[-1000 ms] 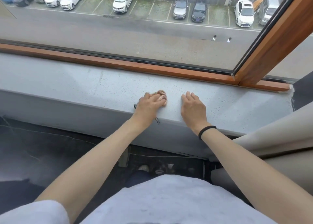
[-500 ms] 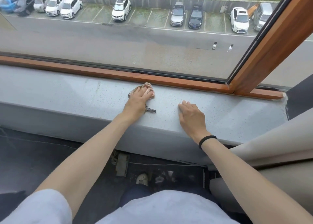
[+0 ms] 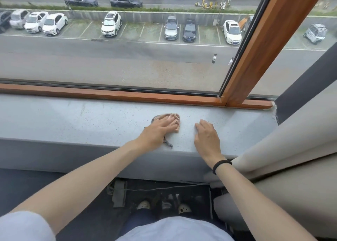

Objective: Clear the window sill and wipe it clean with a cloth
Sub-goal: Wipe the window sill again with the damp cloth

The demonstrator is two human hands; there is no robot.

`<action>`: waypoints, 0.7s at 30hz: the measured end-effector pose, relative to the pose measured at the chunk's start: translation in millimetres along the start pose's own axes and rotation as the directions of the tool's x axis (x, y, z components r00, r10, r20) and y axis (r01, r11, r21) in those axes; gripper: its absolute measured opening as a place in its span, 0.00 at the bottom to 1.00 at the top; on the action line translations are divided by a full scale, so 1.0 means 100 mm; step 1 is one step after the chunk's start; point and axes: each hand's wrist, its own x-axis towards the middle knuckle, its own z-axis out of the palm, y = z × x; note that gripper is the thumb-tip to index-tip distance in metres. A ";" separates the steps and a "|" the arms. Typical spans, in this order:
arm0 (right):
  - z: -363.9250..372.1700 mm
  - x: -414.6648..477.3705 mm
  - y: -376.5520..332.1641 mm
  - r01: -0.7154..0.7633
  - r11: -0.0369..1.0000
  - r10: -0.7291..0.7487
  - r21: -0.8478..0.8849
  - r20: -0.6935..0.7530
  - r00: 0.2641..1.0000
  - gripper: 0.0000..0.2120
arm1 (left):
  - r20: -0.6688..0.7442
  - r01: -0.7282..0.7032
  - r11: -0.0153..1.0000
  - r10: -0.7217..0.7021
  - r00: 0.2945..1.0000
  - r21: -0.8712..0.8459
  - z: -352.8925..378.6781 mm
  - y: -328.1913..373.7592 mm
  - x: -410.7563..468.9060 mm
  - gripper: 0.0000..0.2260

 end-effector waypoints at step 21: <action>-0.18 0.05 0.07 0.077 0.997 -0.073 -0.019 0.185 0.980 0.12 | 0.072 -0.269 0.960 0.274 0.959 -0.076 0.15 0.26 0.01 0.17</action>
